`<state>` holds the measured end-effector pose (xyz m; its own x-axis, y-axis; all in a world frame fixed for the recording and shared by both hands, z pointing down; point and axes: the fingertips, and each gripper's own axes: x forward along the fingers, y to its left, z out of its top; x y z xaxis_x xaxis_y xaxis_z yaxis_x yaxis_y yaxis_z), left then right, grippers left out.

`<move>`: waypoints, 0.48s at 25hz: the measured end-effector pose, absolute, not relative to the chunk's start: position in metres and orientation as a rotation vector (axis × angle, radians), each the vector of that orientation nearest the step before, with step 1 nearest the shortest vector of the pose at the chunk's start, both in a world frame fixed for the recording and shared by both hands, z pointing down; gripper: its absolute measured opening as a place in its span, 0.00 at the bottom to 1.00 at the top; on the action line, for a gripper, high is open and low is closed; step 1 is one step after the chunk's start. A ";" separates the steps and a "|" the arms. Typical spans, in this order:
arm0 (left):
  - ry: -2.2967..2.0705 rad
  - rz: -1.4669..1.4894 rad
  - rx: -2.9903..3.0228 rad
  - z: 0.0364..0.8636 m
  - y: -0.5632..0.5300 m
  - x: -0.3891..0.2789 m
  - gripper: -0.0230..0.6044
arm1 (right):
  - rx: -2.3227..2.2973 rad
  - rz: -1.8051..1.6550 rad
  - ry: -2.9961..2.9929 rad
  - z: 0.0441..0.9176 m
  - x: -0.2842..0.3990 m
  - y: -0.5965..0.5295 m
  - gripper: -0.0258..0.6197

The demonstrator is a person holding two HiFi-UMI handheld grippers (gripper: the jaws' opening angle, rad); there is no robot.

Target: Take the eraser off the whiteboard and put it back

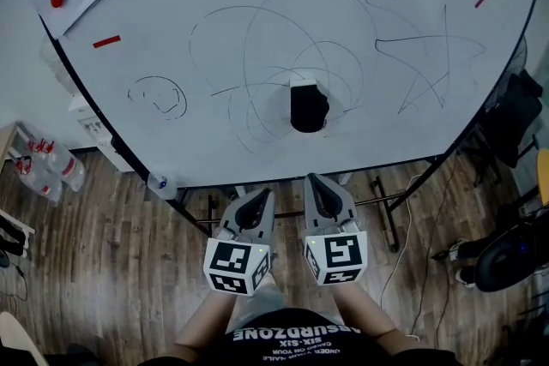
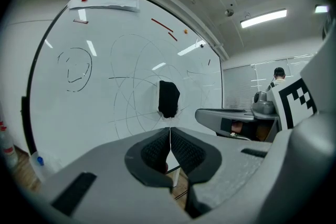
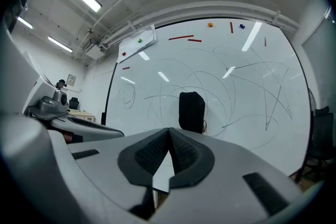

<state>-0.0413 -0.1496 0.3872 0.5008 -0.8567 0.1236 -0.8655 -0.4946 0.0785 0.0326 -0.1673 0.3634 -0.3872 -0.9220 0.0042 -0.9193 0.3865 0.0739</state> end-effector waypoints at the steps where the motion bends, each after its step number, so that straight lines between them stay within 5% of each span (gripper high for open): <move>1: -1.504 0.102 2.608 0.387 -0.148 -0.041 0.05 | 1.707 -0.091 -2.577 0.365 0.032 -0.164 0.04; 12: -1.504 0.105 2.611 0.388 -0.126 -0.039 0.05 | 1.676 -0.054 -2.578 0.374 0.028 -0.138 0.04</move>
